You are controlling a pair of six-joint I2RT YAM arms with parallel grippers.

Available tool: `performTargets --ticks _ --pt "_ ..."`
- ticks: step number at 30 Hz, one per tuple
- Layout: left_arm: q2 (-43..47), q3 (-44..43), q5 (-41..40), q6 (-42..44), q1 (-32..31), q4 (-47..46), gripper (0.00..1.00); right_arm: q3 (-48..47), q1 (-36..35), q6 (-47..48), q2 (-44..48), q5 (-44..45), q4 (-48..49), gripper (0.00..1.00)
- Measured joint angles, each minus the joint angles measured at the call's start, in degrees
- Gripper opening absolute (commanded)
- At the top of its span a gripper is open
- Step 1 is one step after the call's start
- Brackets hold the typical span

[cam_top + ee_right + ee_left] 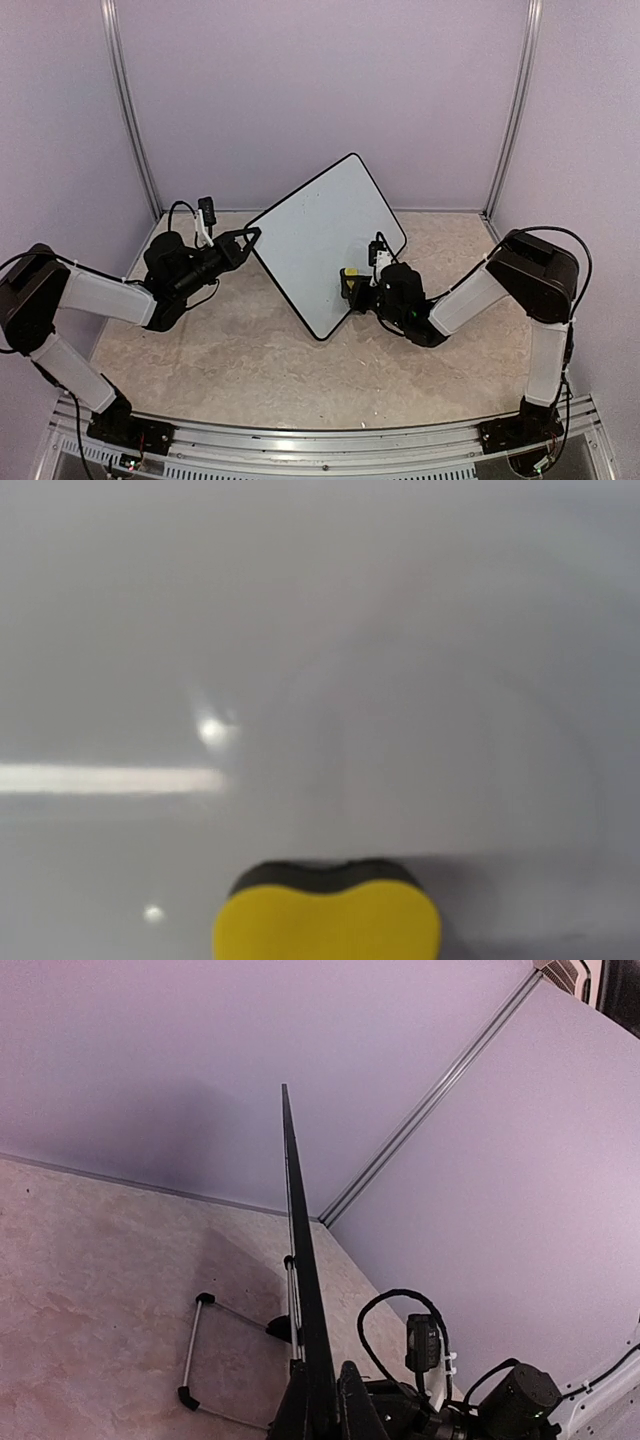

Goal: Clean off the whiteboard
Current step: Erase the whiteboard at the center of the board.

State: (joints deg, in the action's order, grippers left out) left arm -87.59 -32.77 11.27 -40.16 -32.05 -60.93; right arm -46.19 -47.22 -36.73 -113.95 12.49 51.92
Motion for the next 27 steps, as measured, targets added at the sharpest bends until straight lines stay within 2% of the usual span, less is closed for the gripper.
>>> performTargets --ticks 9,17,19,27 --pt "0.00 0.00 0.02 0.37 0.22 0.07 0.00 -0.33 -6.49 2.62 -0.48 -0.52 4.37 0.00" --pt "0.00 0.00 -0.17 0.90 0.26 -0.17 0.00 -2.05 -6.71 4.76 -0.46 -0.81 2.03 0.00" --pt "0.00 0.00 -1.01 1.53 0.28 -0.42 0.00 -4.70 -6.16 6.34 -0.46 -1.18 -1.44 0.00" --pt "0.00 0.00 -2.12 1.73 0.33 -0.28 0.00 -27.47 -5.14 14.80 -2.49 -4.57 -17.22 0.00"
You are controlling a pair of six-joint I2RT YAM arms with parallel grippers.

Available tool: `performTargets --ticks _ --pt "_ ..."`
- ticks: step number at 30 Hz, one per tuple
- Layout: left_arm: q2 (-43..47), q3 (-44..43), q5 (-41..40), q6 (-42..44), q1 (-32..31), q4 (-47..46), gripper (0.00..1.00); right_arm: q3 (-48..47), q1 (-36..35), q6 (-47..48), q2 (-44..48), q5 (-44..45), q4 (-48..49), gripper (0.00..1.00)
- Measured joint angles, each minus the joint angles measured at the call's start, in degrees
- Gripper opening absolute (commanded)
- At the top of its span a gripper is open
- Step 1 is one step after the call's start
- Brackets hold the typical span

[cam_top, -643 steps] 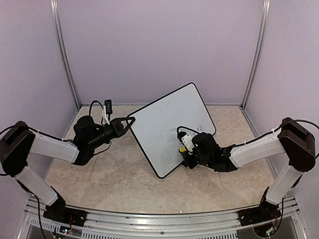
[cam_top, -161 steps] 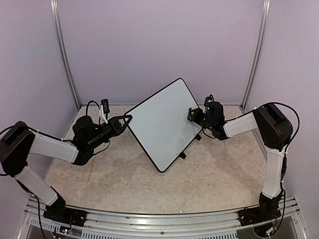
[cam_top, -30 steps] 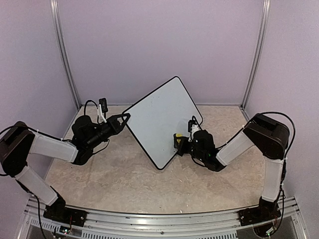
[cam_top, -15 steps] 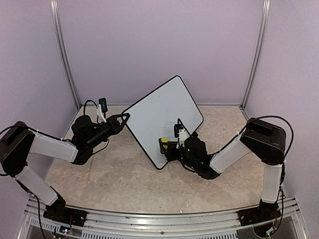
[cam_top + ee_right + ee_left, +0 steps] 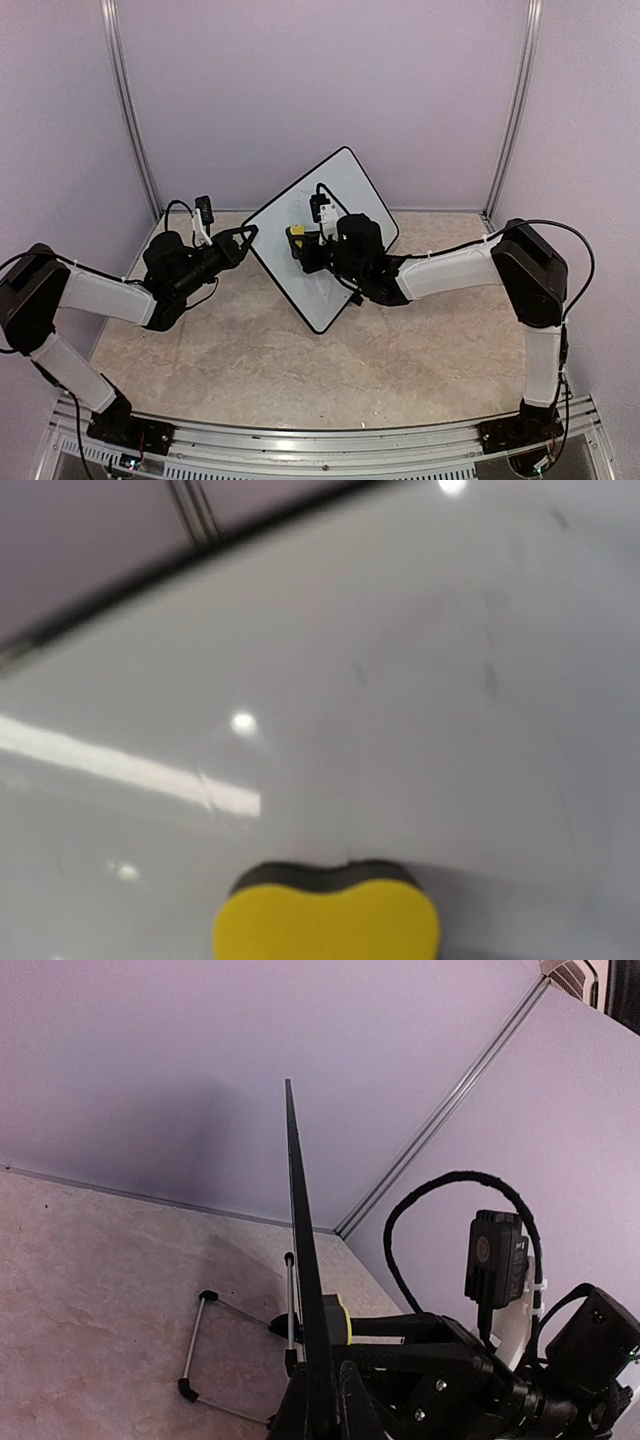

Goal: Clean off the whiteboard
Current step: Erase the whiteboard at the center of the board.

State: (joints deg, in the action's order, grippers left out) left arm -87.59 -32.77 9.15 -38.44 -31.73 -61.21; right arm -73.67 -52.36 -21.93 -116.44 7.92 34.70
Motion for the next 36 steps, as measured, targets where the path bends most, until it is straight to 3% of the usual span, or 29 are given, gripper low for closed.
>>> performTargets --ticks 9,18,27,32,36 --pt "0.00 0.02 -0.94 -1.38 0.24 1.55 0.00 -15.32 2.16 2.91 -3.85 -4.46 -12.70 0.00" --pt "0.00 0.02 -0.42 -2.03 0.24 1.88 0.00 -23.28 10.45 3.45 -6.43 -10.60 -21.35 0.00" --pt "-0.07 0.02 -0.13 -2.27 0.22 1.88 0.00 -32.37 17.44 7.30 -10.88 -10.73 -30.71 0.00" --pt "-0.11 0.02 0.07 -2.27 0.22 1.81 0.00 -33.24 17.59 10.21 -11.08 -10.29 -32.24 0.00" --pt "-0.15 0.02 0.20 -2.34 0.22 1.77 0.00 -28.30 16.02 13.44 -8.66 -8.85 -30.29 0.00"
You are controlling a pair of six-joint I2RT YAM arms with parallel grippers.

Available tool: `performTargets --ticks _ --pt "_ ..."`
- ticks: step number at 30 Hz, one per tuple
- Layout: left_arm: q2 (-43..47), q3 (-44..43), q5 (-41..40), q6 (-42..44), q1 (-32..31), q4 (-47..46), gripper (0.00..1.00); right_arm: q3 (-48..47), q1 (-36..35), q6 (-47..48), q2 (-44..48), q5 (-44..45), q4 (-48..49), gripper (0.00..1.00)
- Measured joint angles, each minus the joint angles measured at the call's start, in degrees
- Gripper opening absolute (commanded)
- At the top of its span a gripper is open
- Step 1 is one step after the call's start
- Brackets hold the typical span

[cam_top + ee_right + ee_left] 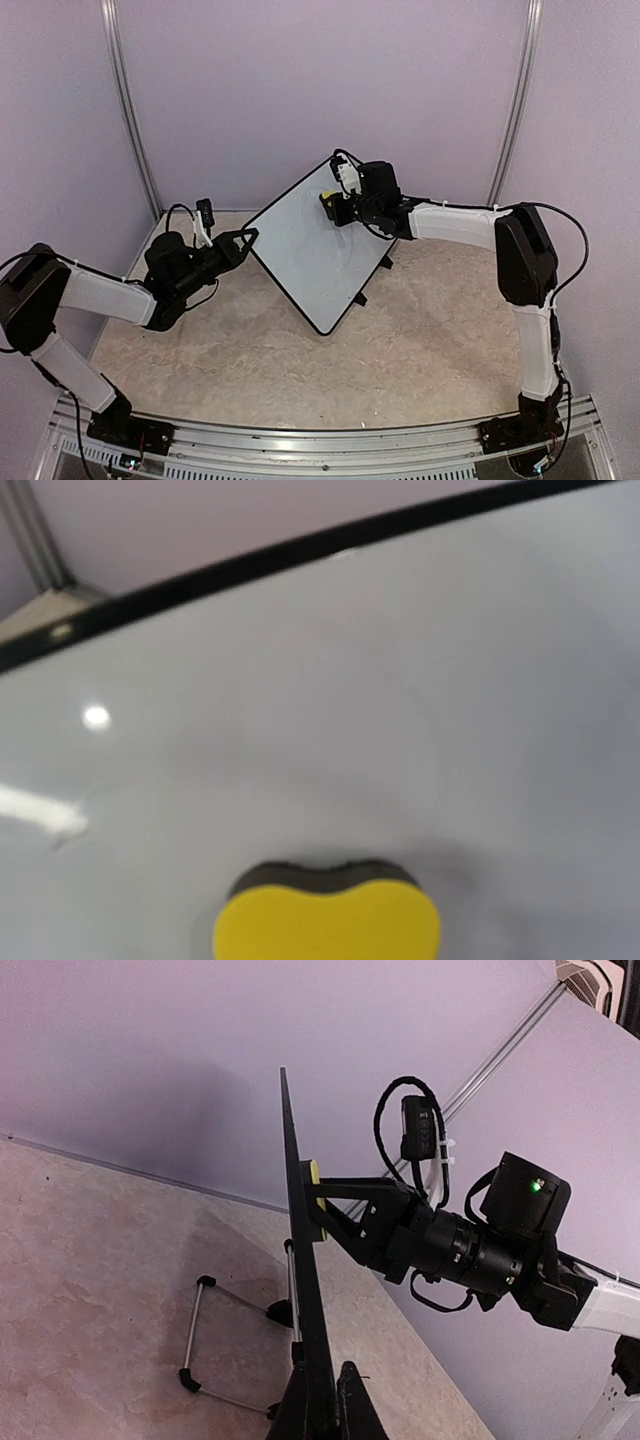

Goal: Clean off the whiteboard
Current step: Erase the whiteboard at the center of the board.

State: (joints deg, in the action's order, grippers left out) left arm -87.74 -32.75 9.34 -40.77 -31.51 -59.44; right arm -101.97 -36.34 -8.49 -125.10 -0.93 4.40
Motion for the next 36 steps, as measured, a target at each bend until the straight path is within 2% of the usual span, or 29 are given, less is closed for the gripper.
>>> performTargets --ticks 7,12,20,28,36 --pt "-0.13 0.00 -0.04 -0.11 0.00 -0.02 0.00 6.56 -7.52 4.83 4.24 1.25 4.66 0.00" --pt "-0.13 0.00 0.22 -0.04 0.00 -0.02 0.00 7.56 -10.69 6.14 5.11 0.70 6.16 0.00" --pt "-0.15 0.00 0.07 -0.13 0.00 0.11 0.00 1.22 -9.22 6.21 2.71 0.76 1.88 0.00" --pt "-0.15 0.00 0.57 -0.11 0.00 -0.02 0.00 -2.23 -4.92 5.14 1.03 -0.15 -0.46 0.00" --pt "-0.17 -0.02 0.66 -0.13 0.00 -0.07 0.00 -3.58 -3.93 4.57 0.20 -0.74 -1.62 0.00"
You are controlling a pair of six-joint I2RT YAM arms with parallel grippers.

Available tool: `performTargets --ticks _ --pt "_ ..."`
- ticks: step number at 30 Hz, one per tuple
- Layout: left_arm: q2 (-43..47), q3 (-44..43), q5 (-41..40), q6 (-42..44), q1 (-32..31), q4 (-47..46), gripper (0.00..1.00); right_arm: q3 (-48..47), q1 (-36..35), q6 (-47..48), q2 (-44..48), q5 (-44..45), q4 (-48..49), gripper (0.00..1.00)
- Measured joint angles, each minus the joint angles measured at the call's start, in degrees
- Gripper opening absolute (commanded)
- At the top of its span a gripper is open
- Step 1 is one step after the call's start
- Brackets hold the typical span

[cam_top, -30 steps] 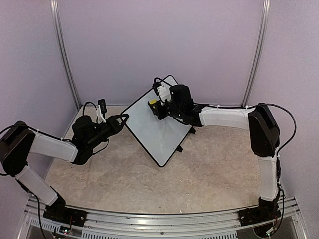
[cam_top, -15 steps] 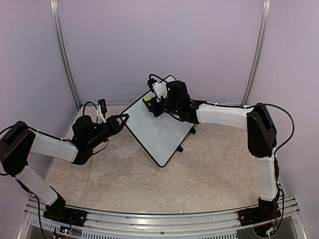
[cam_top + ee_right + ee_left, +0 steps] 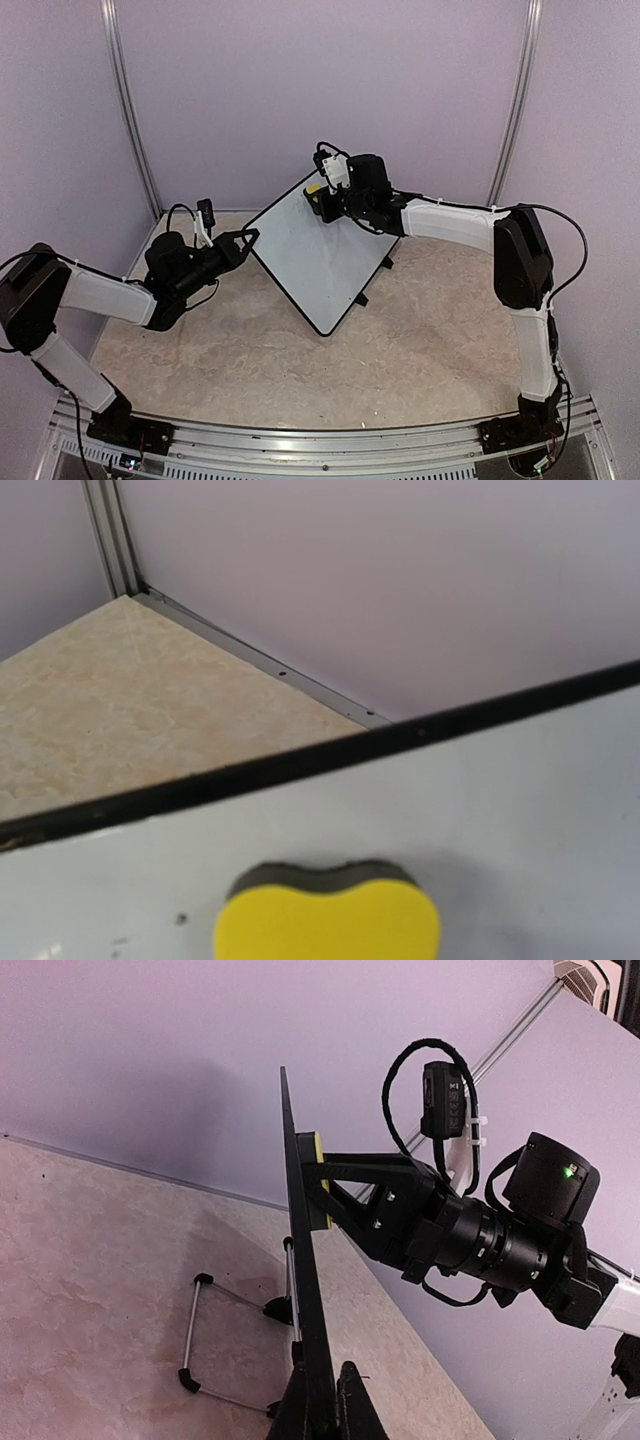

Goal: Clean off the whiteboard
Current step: Erase the whiteboard at the center of the board.

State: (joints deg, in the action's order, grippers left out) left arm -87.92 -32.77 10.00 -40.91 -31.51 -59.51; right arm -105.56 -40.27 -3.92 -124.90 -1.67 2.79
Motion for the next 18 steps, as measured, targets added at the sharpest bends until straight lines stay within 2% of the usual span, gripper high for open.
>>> performTargets --ticks 12,18 --pt "-0.22 0.00 -0.13 -0.37 0.00 -0.13 0.00 11.37 -3.85 1.53 4.68 1.44 6.36 0.00" --pt "-0.24 0.00 -0.35 -0.46 0.00 -0.09 0.00 9.03 -3.91 1.46 3.96 1.92 4.02 0.00"
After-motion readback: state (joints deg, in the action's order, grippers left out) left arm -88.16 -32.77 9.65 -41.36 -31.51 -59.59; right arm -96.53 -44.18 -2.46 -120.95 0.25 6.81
